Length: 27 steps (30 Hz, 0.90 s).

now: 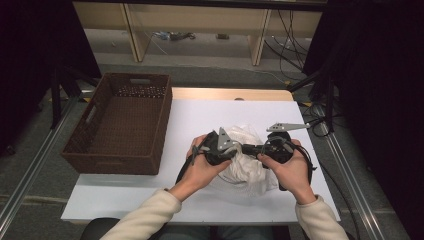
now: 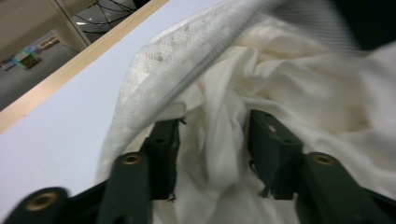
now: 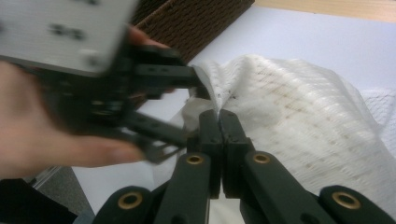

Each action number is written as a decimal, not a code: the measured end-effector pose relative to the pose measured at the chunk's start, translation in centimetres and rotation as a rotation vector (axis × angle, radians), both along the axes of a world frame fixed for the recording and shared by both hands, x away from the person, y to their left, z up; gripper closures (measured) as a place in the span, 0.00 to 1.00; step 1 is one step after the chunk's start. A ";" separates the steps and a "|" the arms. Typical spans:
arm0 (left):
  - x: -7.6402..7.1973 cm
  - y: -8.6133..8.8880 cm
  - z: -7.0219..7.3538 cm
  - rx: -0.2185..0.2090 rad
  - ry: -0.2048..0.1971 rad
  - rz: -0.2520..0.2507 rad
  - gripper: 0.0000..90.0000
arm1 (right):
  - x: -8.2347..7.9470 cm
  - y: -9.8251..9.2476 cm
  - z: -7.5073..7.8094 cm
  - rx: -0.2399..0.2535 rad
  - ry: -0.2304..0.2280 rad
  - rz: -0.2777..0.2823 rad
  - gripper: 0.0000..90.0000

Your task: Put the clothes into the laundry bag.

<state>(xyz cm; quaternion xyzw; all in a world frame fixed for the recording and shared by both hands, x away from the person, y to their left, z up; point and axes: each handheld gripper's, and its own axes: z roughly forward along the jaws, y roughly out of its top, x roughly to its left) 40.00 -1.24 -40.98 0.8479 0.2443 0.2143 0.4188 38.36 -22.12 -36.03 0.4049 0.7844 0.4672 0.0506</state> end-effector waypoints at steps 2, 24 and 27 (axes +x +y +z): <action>-1.1 0.8 0.6 -0.008 0.004 -0.024 0.53 | -0.1 0.1 0.0 0.016 0.015 -0.009 1.00; -2.2 -4.6 -1.6 0.077 -0.047 -0.143 0.85 | 0.1 -0.4 0.1 0.016 0.016 -0.044 1.00; -1.8 -4.3 -1.7 0.051 -0.035 -0.123 0.92 | 0.0 -0.4 0.2 0.016 0.020 -0.046 1.00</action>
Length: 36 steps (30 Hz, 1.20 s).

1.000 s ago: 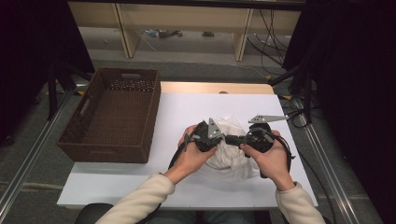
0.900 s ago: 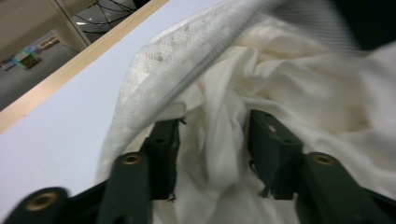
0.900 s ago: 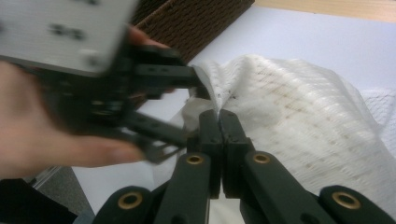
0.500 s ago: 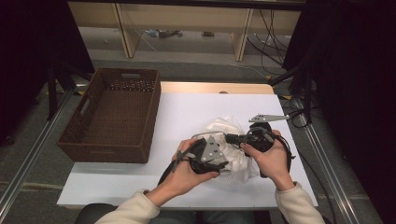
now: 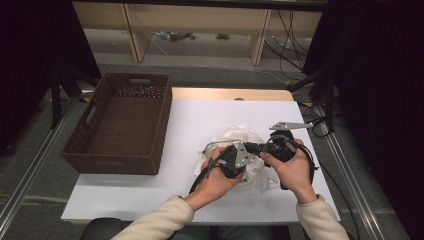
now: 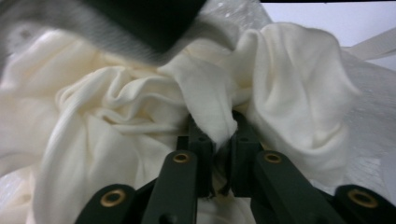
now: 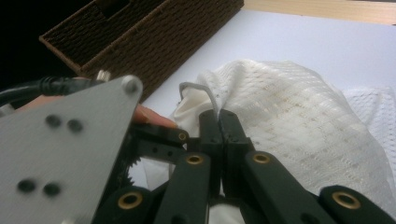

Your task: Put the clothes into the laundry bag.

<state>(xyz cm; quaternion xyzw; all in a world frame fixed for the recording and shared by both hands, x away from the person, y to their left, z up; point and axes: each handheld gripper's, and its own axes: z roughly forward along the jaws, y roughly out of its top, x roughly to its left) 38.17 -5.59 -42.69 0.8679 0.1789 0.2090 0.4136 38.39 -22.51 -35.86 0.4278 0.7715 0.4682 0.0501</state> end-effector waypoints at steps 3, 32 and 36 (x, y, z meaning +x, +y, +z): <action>0.3 0.5 0.2 -0.002 -0.023 0.024 0.94 | 0.0 -0.1 0.1 0.007 -0.005 0.012 1.00; -2.9 5.2 2.0 -0.034 -0.074 0.024 0.66 | 0.0 -0.2 0.1 -0.006 0.003 -0.004 1.00; -3.6 3.9 1.5 -0.031 -0.059 -0.046 0.68 | 0.0 0.0 0.0 -0.011 0.004 0.001 1.00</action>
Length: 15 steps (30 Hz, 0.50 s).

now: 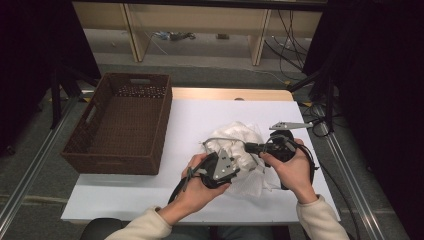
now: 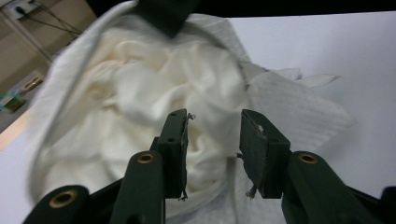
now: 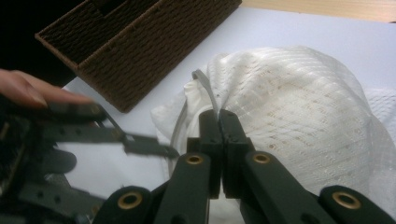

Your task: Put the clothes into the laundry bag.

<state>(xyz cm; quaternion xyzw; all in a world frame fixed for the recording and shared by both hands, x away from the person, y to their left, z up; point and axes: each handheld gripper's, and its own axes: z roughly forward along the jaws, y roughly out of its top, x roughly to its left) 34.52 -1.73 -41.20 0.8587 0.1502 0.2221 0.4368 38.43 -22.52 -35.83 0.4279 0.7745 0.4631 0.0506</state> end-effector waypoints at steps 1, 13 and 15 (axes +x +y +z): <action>0.1 -0.5 -0.3 0.002 0.001 -0.005 0.69 | 0.1 0.0 -0.1 -0.006 -0.009 0.010 1.00; 5.1 -3.0 -3.0 0.008 0.040 0.090 0.94 | -0.1 0.1 0.0 0.002 0.008 0.020 1.00; 5.4 -3.4 -3.3 0.025 0.002 0.103 0.95 | -0.1 0.1 0.0 -0.012 -0.001 0.020 1.00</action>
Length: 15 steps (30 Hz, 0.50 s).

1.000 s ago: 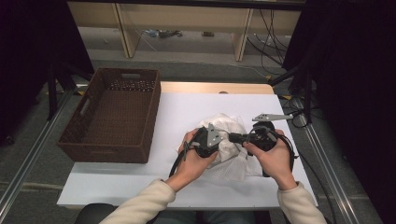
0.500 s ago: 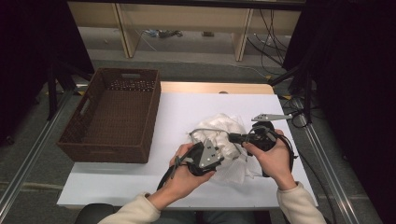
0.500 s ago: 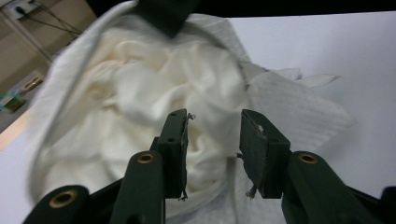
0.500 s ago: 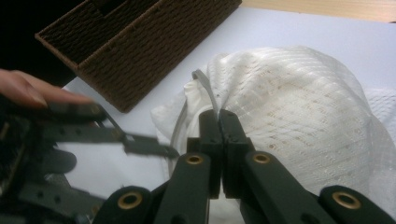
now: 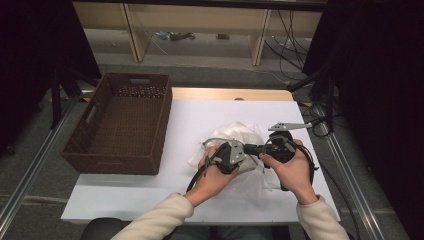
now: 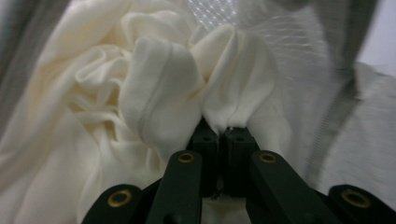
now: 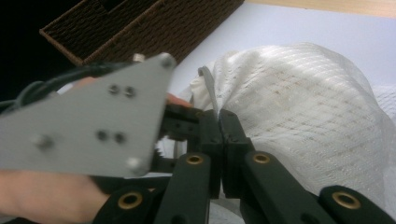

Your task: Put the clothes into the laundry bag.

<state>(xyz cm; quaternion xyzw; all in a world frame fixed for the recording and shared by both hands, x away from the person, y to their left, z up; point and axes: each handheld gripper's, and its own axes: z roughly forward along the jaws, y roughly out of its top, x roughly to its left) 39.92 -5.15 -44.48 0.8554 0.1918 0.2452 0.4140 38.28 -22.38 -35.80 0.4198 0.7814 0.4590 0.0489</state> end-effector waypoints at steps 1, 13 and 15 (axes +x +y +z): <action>0.2 -0.2 -0.1 0.008 -0.013 0.008 0.95 | 0.0 0.0 0.0 -0.004 0.000 -0.001 1.00; -1.7 1.1 0.5 -0.018 0.005 -0.127 0.68 | 0.3 -0.7 0.0 0.007 0.017 -0.015 1.00; -2.2 1.5 0.8 -0.018 -0.003 -0.125 0.66 | 0.2 -0.6 0.0 -0.001 0.008 -0.015 1.00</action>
